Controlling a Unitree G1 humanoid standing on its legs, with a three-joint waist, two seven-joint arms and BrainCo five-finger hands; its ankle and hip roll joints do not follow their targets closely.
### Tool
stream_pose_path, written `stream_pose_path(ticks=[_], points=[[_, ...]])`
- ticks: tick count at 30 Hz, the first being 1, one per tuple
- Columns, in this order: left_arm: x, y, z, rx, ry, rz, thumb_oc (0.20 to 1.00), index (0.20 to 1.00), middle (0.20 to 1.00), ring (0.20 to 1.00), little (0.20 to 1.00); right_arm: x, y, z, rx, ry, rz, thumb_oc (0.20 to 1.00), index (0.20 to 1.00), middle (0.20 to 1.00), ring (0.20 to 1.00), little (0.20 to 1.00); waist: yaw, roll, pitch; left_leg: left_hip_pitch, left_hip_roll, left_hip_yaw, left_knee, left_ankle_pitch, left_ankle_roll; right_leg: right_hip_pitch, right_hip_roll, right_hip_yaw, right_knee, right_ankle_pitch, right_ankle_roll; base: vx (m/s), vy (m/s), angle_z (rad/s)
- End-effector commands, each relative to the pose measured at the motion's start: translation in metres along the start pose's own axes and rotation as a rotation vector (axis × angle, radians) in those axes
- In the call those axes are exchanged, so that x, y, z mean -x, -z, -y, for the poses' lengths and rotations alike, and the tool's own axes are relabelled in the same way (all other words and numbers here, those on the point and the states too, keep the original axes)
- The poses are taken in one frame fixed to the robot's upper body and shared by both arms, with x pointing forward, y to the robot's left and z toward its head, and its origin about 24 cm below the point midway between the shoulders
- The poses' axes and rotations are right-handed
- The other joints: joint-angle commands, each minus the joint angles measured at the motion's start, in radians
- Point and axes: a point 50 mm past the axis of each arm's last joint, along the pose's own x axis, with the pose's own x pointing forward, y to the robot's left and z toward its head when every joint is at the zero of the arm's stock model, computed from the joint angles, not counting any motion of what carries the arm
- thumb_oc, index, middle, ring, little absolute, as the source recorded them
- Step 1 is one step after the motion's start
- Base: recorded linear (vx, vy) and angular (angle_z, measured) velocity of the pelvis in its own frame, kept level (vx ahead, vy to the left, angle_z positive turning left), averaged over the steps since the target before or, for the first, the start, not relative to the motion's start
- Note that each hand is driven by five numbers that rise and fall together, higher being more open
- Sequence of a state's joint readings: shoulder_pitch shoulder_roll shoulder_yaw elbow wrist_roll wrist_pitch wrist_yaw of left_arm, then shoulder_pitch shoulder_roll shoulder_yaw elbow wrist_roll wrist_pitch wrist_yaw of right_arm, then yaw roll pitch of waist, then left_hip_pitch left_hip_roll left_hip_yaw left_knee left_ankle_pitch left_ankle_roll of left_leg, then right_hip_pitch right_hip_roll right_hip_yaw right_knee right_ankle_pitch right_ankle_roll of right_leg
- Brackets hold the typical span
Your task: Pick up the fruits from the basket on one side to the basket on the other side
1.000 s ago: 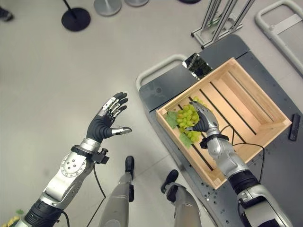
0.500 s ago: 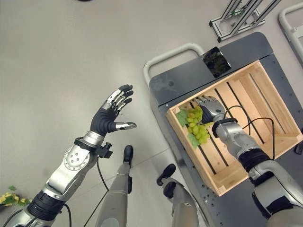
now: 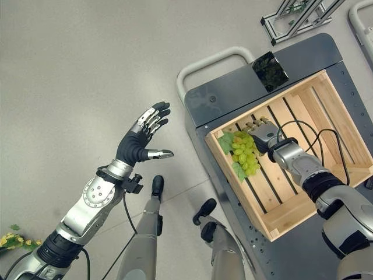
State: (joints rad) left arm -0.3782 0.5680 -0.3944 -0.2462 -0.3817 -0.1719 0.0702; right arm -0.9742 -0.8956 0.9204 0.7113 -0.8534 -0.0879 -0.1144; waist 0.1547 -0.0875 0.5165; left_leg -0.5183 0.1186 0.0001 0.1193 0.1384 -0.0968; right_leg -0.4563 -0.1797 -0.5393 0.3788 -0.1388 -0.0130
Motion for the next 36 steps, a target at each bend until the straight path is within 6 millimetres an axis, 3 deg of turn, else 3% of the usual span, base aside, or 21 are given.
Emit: stream_pose_path(ticks=[1,15,27,36], points=[[-0.005,-0.031,0.006,-0.031,0.039,0.178,1.000,1.000,1.000,1.000,1.000,0.002,0.024,0.019,0.162,-0.003,-0.012,1.000,1.000,1.000,1.000,1.000,-0.007,-0.037,0.004,0.000,-0.029,0.006,0.057,-0.113,0.027,0.087,-0.022,0.022,-0.179,0.103,0.142,0.00,0.000,0.00],[-0.008,-0.035,0.010,-0.023,0.032,0.206,1.000,1.000,1.000,1.000,1.000,-0.005,0.020,0.021,0.207,-0.005,-0.027,1.000,1.000,1.000,1.000,1.000,-0.008,-0.031,0.004,-0.025,-0.035,-0.006,0.055,-0.110,0.030,0.065,-0.022,0.020,-0.184,0.107,0.146,0.00,0.000,0.00],[-0.010,-0.037,0.014,0.004,0.007,0.219,1.000,1.000,1.000,1.000,1.000,-0.010,0.021,-0.004,0.179,-0.075,-0.140,1.000,1.000,1.000,1.000,1.000,0.005,0.011,0.004,-0.108,-0.049,-0.025,0.074,-0.108,0.038,-0.006,-0.031,0.013,-0.161,0.105,0.147,0.00,0.008,0.04],[-0.009,-0.040,0.014,0.002,-0.006,0.231,1.000,1.000,1.000,1.000,1.000,-0.011,0.033,-0.002,0.157,-0.066,-0.228,1.000,1.000,1.000,1.000,1.000,0.007,0.033,0.004,-0.199,-0.060,-0.037,0.095,-0.103,0.042,-0.097,-0.040,0.004,-0.121,0.097,0.147,0.00,0.007,0.01]])
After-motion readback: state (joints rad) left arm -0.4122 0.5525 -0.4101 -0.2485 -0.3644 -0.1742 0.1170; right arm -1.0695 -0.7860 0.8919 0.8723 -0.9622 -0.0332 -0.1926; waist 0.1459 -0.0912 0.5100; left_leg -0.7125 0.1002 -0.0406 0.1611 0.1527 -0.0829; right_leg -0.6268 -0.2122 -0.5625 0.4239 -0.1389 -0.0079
